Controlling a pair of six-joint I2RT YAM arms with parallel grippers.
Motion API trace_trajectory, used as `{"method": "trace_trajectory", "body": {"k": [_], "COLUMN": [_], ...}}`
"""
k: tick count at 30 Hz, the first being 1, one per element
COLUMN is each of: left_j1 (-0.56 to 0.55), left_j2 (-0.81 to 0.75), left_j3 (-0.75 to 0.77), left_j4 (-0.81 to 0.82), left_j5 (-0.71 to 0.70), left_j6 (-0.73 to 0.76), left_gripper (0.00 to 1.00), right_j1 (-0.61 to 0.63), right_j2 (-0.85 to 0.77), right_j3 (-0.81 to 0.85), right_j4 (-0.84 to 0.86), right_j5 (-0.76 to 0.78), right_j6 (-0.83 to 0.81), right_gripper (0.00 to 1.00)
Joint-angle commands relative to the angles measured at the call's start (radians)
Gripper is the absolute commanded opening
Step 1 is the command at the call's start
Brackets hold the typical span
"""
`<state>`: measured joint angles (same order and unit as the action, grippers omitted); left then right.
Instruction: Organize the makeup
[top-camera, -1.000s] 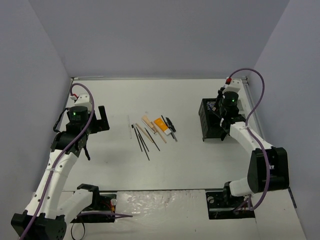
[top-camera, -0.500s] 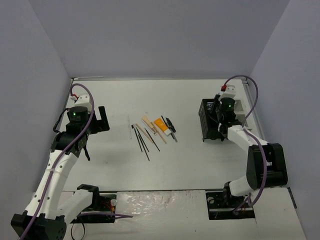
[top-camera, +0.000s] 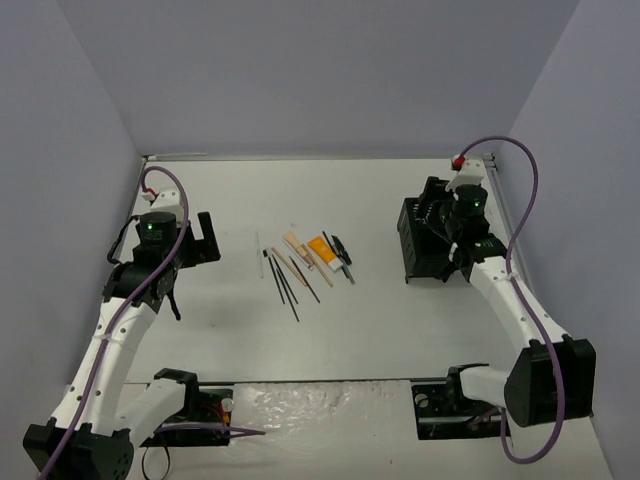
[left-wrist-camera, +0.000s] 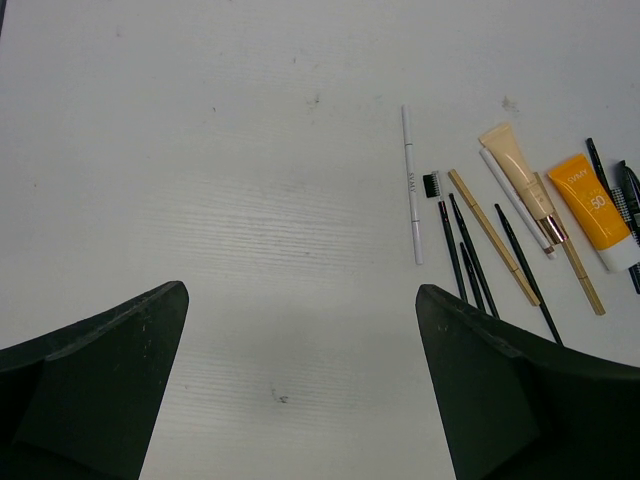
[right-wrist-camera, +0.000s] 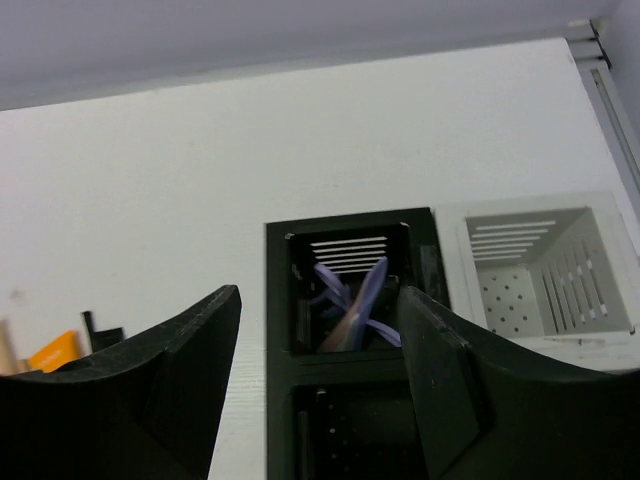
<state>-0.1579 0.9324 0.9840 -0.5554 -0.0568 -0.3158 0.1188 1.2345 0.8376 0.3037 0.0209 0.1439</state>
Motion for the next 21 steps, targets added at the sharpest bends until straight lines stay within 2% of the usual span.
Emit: {"method": "trace_trajectory", "body": {"k": [1,4,11,14,17,21], "left_j1": [0.014,0.015,0.015,0.011,-0.026,-0.099], "left_j2": [0.016,0.029,0.106,0.194,0.293,0.406], "left_j3": [0.018,0.020,0.039,0.054,0.095,0.161], "left_j4": [0.049,0.045,0.006,-0.021,-0.071,-0.105], "left_j5": [0.019,0.028,0.073,0.121,0.140,0.089], "left_j6": [-0.014,-0.016,-0.040,-0.078,-0.108,-0.127], "left_gripper": [0.97,0.97,0.97,0.95,0.94,0.94], "right_j1": [0.086,0.194,0.308,0.349,0.354,0.355], "right_j2": [-0.054,-0.029,0.012,0.016,-0.009,-0.067], "right_j3": [0.148,0.210,0.171,0.140,0.105,0.066], "right_j4": [-0.194,-0.329,-0.383,-0.383,-0.370,-0.355], "right_j5": [-0.061,-0.052,-0.076,-0.071,-0.093,-0.102], "right_j6": [-0.025,-0.037,0.016,0.032,0.048,0.058], "right_gripper": [0.61,0.62,0.62,0.62,0.68,0.78]}}
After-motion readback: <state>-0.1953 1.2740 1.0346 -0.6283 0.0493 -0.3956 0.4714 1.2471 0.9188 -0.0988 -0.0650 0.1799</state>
